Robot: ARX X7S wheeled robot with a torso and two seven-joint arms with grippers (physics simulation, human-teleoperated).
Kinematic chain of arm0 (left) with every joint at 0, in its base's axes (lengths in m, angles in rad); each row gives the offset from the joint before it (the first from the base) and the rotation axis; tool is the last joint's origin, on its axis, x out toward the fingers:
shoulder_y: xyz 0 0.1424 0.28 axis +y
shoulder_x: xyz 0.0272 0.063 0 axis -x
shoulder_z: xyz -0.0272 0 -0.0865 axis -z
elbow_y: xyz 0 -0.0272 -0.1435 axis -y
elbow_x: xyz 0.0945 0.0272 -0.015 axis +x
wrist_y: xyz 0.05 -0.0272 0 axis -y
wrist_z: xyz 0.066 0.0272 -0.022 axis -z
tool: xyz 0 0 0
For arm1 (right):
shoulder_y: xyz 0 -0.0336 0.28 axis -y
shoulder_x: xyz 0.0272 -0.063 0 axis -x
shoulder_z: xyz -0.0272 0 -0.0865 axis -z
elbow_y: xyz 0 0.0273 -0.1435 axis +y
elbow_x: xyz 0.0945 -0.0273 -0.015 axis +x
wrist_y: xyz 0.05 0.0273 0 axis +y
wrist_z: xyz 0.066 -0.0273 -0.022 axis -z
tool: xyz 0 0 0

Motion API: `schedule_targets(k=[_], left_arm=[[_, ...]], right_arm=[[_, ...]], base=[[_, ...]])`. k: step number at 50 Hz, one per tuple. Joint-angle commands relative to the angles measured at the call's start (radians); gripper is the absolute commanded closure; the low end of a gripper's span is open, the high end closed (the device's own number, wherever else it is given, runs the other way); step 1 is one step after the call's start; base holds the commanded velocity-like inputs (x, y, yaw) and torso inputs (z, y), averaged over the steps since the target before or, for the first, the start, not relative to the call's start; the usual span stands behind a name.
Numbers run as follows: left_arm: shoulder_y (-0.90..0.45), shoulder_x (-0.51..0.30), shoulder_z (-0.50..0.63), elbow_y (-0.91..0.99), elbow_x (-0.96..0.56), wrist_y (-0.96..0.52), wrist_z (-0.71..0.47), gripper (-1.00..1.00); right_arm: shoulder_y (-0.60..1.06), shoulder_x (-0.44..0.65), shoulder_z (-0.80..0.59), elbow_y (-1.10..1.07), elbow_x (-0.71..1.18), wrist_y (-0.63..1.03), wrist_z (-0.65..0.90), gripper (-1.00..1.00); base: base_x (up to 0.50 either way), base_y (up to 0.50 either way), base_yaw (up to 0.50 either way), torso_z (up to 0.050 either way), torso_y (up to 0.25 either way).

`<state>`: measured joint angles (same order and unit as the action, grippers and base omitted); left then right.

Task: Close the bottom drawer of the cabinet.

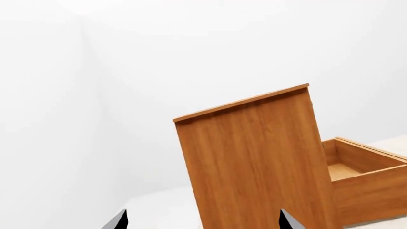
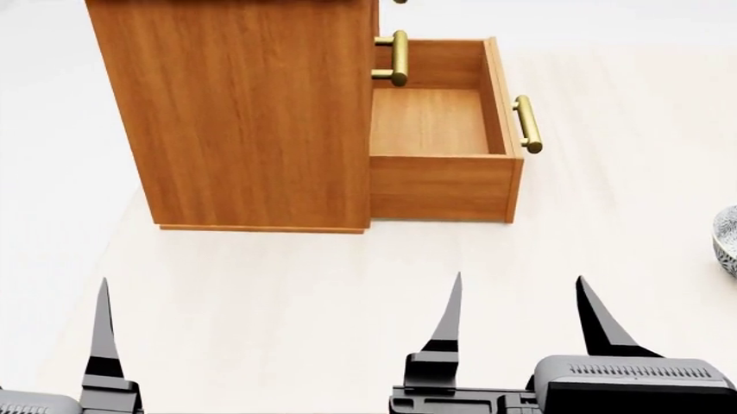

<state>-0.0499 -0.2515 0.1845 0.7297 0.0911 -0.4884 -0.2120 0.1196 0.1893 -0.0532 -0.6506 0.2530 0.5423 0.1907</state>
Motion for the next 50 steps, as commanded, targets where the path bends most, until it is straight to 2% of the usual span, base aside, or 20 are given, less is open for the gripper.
schedule_targets(k=[1, 32, 36, 50], left_arm=[[0.002, -0.003, 0.007, -0.002, -0.001, 0.001, -0.007, -1.00], [0.014, -0.010, 0.013, -0.007, -0.012, 0.017, -0.029, -1.00], [0.014, -0.012, 0.022, -0.011, -0.007, 0.016, -0.029, -1.00], [0.020, -0.021, 0.024, -0.021, -0.006, 0.031, -0.040, -1.00]], right_arm=[[0.016, 0.008, 0.001, -0.007, 0.023, 0.021, 0.002, -1.00], [0.016, 0.026, -0.025, 0.010, 0.024, 0.020, 0.022, -1.00], [0.016, 0.035, -0.050, 0.020, -0.039, -0.008, 0.056, -1.00], [0.103, 0.049, 0.004, -0.165, 0.058, 0.262, 0.103, -1.00]], base=[[0.50, 0.00, 0.00, 0.000, 0.000], [0.50, 0.01, 0.00, 0.000, 0.000], [0.25, 0.01, 0.00, 0.000, 0.004], [0.00, 0.00, 0.00, 0.000, 0.000]])
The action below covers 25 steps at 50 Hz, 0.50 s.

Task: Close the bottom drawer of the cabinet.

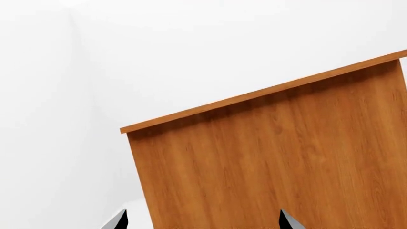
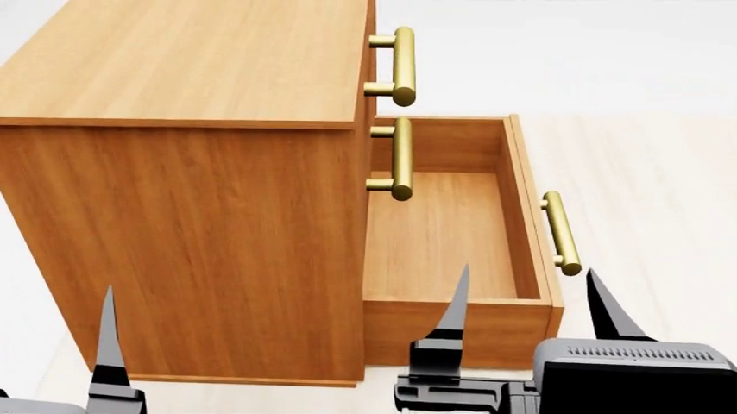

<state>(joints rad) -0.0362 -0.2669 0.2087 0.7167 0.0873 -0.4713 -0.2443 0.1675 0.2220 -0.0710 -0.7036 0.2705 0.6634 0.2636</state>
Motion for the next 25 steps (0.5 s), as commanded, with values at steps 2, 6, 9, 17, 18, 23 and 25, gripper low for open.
schedule_targets(k=[2, 6, 9, 17, 18, 23, 25], left_arm=[[0.007, -0.006, -0.001, -0.013, -0.003, 0.019, -0.009, -1.00], [0.016, -0.009, -0.003, -0.012, -0.006, 0.024, -0.012, -1.00], [0.022, -0.011, -0.003, -0.018, -0.008, 0.034, -0.014, -1.00], [0.027, -0.010, 0.006, -0.030, -0.011, 0.053, -0.019, -1.00], [0.029, -0.010, 0.012, -0.033, -0.008, 0.057, -0.020, -1.00], [0.031, -0.010, 0.022, -0.044, -0.007, 0.068, -0.023, -1.00], [0.033, -0.011, 0.023, -0.044, -0.007, 0.070, -0.023, -1.00]], right_arm=[[0.082, 0.029, 0.019, -0.137, 0.056, 0.184, 0.025, -1.00], [0.207, 0.069, 0.043, -0.158, 0.092, 0.296, 0.010, -1.00], [0.266, 0.101, 0.063, -0.124, 0.091, 0.321, 0.000, -1.00], [0.298, 0.192, 0.116, 0.073, 0.061, 0.228, -0.073, -1.00], [0.293, 0.214, 0.109, 0.124, 0.045, 0.200, -0.089, -1.00], [0.319, 0.246, 0.115, 0.305, 0.001, 0.102, -0.106, -1.00], [0.321, 0.256, 0.114, 0.350, -0.014, 0.068, -0.111, -1.00]], base=[[0.00, 0.00, 0.00, 0.000, 0.000], [0.00, 0.00, 0.00, 0.000, 0.000], [0.00, 0.00, 0.00, 0.000, 0.000], [0.00, 0.00, 0.00, 0.000, 0.000], [0.00, 0.00, 0.00, 0.000, 0.000], [0.00, 0.00, 0.00, 0.000, 0.000], [0.00, 0.00, 0.00, 0.000, 0.000]])
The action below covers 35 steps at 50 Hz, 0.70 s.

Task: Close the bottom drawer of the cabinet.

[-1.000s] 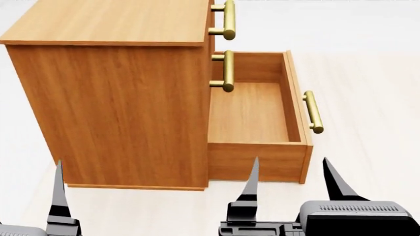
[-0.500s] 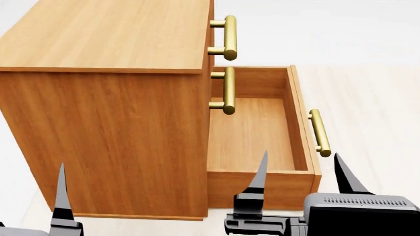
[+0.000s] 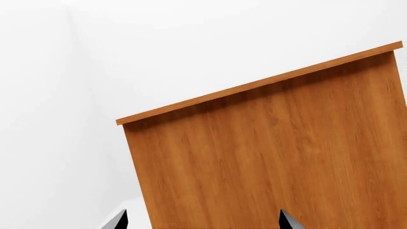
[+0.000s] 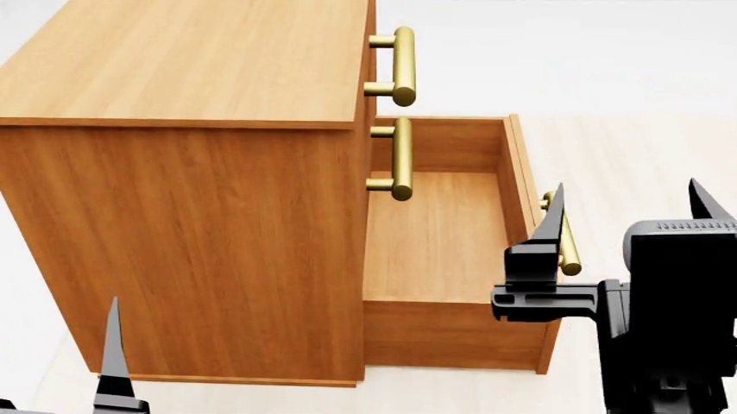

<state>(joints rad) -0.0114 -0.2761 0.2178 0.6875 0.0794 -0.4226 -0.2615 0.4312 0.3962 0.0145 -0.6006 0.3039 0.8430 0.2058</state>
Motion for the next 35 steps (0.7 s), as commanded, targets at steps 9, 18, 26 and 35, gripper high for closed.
schedule_targets(k=[9, 18, 26, 35], left_arm=[[0.015, -0.007, 0.014, -0.030, -0.006, 0.042, -0.010, -1.00], [0.024, -0.013, 0.014, -0.030, -0.012, 0.053, -0.012, -1.00], [0.027, -0.014, 0.024, -0.043, -0.011, 0.068, -0.016, -1.00], [0.037, -0.019, 0.029, -0.051, -0.012, 0.085, -0.021, -1.00]], right_arm=[[0.078, 0.062, 0.039, 0.512, -0.051, -0.221, -0.088, -1.00], [0.034, 0.022, 0.012, 0.730, -0.070, -0.360, -0.124, -1.00], [0.014, 0.009, -0.077, 0.825, -0.085, -0.422, -0.219, -1.00], [-0.007, -0.036, -0.081, 0.993, -0.113, -0.618, -0.206, -1.00]], base=[[0.00, 0.00, 0.00, 0.000, 0.000], [0.00, 0.00, 0.00, 0.000, 0.000], [0.00, 0.00, 0.00, 0.000, 0.000], [0.00, 0.00, 0.00, 0.000, 0.000]])
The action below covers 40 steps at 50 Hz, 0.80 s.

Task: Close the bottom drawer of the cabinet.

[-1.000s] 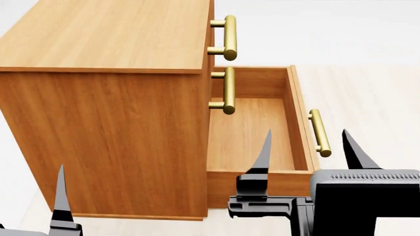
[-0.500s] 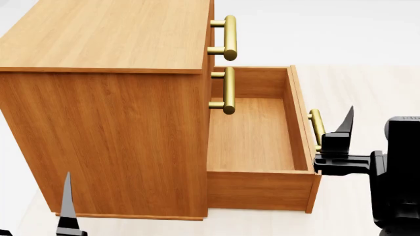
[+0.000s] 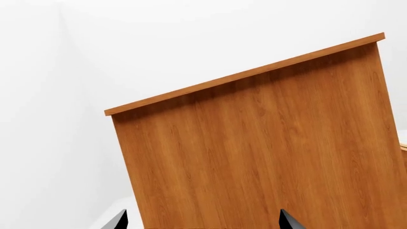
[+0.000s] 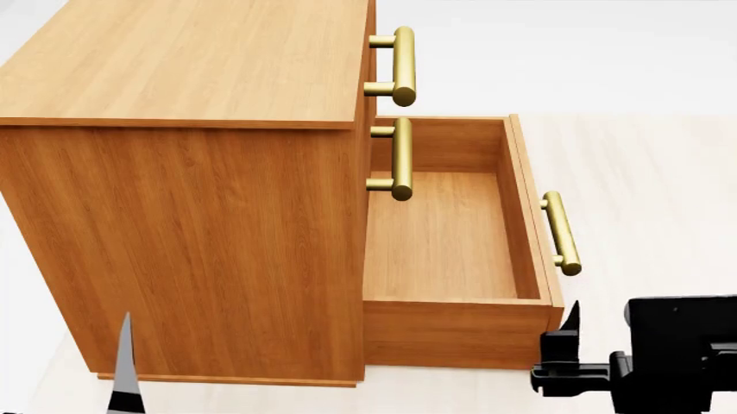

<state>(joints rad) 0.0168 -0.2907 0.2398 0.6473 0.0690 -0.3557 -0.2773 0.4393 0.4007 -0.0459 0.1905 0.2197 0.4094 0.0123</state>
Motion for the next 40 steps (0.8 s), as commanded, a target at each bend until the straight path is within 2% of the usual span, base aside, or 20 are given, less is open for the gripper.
schedule_targets(k=[1, 7, 11, 16, 27, 40], left_arm=[[0.009, -0.004, 0.007, -0.009, -0.002, 0.018, -0.006, -1.00], [0.008, -0.008, 0.017, -0.006, 0.006, 0.019, -0.007, -1.00], [0.010, -0.011, 0.022, -0.007, 0.008, 0.022, -0.008, -1.00], [0.015, -0.014, 0.023, -0.009, 0.007, 0.026, -0.010, -1.00], [0.014, -0.018, 0.025, 0.000, 0.007, 0.021, -0.014, -1.00], [0.014, -0.021, 0.027, 0.016, 0.005, 0.009, -0.018, -1.00]], right_arm=[[-0.012, -0.047, -0.016, 0.219, -0.034, -0.203, 0.001, -1.00], [0.035, -0.069, -0.023, 0.359, -0.045, -0.288, -0.009, -1.00], [0.066, -0.067, -0.021, 0.394, -0.030, -0.286, -0.036, -1.00], [0.071, -0.059, -0.018, 0.373, -0.024, -0.263, -0.036, -1.00], [0.093, -0.074, -0.025, 0.449, -0.025, -0.322, -0.054, -1.00], [0.117, -0.127, -0.081, 0.478, -0.046, -0.356, -0.082, -1.00]], base=[[0.00, 0.00, 0.00, 0.000, 0.000], [0.00, 0.00, 0.00, 0.000, 0.000], [0.00, 0.00, 0.00, 0.000, 0.000], [0.00, 0.00, 0.00, 0.000, 0.000], [0.00, 0.00, 0.00, 0.000, 0.000], [0.00, 0.00, 0.00, 0.000, 0.000]])
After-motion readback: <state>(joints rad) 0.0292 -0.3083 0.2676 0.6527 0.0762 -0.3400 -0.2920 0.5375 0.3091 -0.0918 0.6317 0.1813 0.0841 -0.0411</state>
